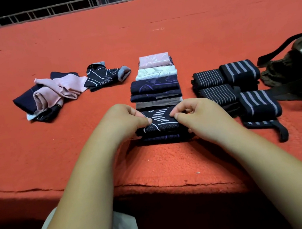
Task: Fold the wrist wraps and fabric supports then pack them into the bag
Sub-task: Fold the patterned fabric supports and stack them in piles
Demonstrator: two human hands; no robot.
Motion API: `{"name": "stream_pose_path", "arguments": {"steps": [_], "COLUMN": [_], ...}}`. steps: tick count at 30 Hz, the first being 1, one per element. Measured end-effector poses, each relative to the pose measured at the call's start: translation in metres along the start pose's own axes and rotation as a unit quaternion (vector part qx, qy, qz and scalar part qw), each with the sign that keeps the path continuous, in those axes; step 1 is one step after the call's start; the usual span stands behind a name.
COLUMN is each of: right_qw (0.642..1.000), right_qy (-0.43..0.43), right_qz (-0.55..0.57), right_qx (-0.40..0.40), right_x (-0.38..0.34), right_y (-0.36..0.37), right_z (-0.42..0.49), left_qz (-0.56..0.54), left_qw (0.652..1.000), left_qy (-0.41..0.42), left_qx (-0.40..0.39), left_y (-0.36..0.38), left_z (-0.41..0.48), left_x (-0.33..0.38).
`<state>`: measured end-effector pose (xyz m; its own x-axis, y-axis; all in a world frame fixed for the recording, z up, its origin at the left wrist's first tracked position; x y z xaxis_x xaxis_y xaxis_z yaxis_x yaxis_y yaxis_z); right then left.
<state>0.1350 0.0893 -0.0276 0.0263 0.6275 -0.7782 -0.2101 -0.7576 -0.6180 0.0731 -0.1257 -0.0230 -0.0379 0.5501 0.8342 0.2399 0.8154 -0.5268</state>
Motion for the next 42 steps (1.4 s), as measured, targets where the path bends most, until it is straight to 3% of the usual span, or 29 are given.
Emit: {"name": "stream_pose_path", "arguments": {"steps": [6, 14, 20, 26, 31, 37, 42], "right_qw": [0.996, 0.994, 0.986, 0.982, 0.982, 0.979, 0.968], "right_qy": [-0.023, -0.055, -0.114, -0.172, -0.155, -0.14, -0.202], "right_qz": [-0.082, -0.084, -0.077, -0.071, -0.107, -0.139, -0.115], "right_qx": [0.007, 0.053, 0.096, 0.036, -0.012, -0.056, -0.091], "right_x": [0.0, -0.027, -0.086, -0.161, -0.195, -0.221, -0.249], "right_y": [0.008, -0.011, -0.003, 0.064, 0.136, 0.22, 0.28], "right_z": [-0.001, -0.018, -0.017, 0.013, 0.059, 0.111, 0.137], "left_qz": [0.083, -0.081, -0.084, -0.116, -0.14, -0.171, -0.2], "left_qw": [0.996, 0.996, 0.996, 0.987, 0.973, 0.958, 0.945], "left_qy": [0.002, 0.011, 0.022, 0.022, 0.003, -0.034, -0.065], "left_qx": [-0.018, -0.033, 0.031, 0.105, 0.185, 0.228, 0.25], "left_y": [0.004, -0.006, -0.057, -0.126, -0.185, -0.221, -0.245], "left_z": [0.003, -0.003, 0.005, 0.011, 0.018, 0.024, 0.026], "left_x": [-0.005, -0.008, -0.025, -0.056, -0.092, -0.133, -0.158]}}
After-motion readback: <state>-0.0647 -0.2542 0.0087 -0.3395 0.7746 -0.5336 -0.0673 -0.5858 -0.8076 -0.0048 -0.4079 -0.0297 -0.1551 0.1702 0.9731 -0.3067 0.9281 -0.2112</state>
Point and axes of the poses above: each hand's wrist, its own z-axis towards the middle knuckle, its own y-axis out of the palm, x = y × z, the point moved 10 cm from there along z, towards the middle knuckle, and after that the axes turned 3 degrees about -z, right-handed, at the moved point
